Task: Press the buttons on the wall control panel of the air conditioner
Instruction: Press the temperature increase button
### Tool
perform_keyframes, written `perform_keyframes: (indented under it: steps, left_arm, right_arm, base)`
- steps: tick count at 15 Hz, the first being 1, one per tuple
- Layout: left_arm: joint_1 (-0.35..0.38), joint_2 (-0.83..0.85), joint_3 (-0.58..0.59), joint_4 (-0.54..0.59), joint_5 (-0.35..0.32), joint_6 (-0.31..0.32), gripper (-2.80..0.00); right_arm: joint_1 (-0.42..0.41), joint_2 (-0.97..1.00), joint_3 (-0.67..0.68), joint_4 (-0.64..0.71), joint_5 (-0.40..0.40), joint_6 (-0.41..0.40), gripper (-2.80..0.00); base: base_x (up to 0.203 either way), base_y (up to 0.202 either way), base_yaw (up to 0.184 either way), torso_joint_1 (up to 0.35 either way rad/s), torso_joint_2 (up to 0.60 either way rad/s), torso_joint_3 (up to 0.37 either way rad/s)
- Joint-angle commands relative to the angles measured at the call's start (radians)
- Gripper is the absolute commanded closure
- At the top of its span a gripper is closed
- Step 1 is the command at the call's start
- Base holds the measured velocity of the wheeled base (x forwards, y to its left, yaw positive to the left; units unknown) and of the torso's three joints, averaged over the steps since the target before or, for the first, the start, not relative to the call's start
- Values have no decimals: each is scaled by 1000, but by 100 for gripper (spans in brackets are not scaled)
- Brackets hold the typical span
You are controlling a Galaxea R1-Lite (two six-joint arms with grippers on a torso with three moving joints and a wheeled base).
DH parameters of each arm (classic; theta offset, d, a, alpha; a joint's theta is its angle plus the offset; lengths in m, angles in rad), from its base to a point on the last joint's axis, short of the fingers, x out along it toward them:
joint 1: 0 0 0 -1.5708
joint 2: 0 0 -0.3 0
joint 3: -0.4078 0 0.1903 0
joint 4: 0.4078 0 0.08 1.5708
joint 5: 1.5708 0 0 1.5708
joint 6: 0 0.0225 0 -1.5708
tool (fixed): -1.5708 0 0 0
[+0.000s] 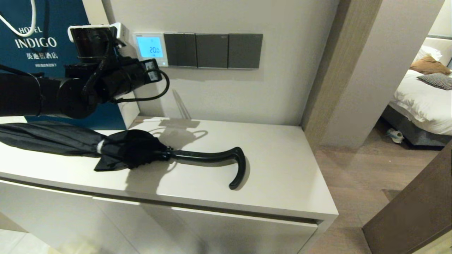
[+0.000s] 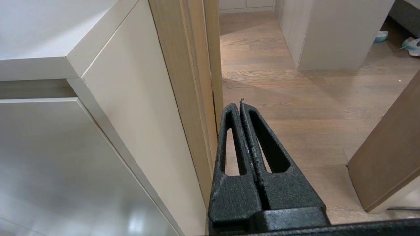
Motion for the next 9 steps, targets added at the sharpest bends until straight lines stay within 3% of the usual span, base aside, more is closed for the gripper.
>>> perform_keyframes:
  steps: [1, 9]
  left_arm:
    - [1, 11, -17, -2, 0, -1, 0]
    - [0, 25, -28, -3, 0, -1, 0]
  right_arm:
    - [0, 1, 2, 0, 0, -1, 0]
    - [0, 1, 2, 0, 0, -1, 0]
  base:
    - [0, 0, 0, 0, 0, 0]
    - [0, 0, 0, 0, 0, 0]
